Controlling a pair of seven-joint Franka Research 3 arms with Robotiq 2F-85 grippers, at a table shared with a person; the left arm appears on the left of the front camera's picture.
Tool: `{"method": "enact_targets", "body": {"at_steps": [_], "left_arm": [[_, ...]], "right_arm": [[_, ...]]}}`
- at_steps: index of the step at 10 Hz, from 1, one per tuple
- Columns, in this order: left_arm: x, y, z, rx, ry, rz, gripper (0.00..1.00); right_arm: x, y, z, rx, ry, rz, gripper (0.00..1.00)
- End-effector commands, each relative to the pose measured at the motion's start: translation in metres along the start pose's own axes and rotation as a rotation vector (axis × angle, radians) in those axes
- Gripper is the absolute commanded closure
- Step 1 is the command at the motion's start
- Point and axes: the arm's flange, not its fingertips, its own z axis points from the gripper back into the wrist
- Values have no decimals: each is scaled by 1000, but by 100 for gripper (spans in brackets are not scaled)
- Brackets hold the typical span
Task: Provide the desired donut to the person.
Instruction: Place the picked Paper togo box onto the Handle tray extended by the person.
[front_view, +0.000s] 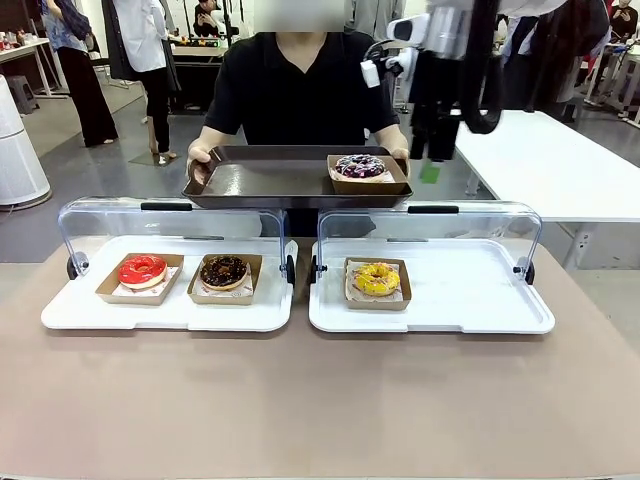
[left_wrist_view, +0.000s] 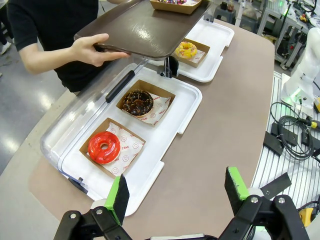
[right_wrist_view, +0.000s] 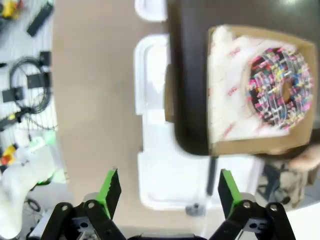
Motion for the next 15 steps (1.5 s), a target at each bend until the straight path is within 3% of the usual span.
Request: {"method": "enact_targets", "body": {"at_steps": [1, 4, 6, 10, 11, 15], "left_arm": [[0, 1, 1, -6, -21, -10, 0], [0, 1, 1, -6, -21, -10, 0], [0, 1, 1, -6, -21, -10, 0], [0, 1, 1, -6, -21, -10, 0], [0, 1, 1, -6, -21, -10, 0], [0, 1, 1, -6, -21, -10, 0]], "right_arm": [[-64, 63, 9, -67, 83, -66, 0], [-153, 122, 11, -131, 70, -172, 0], [-187, 133, 11, -141, 20, -216, 0], [-202, 121, -10, -125, 51, -263, 0], [-205, 137, 4, -113, 2, -251, 0], [-205, 137, 4, -113, 2, -251, 0]]}}
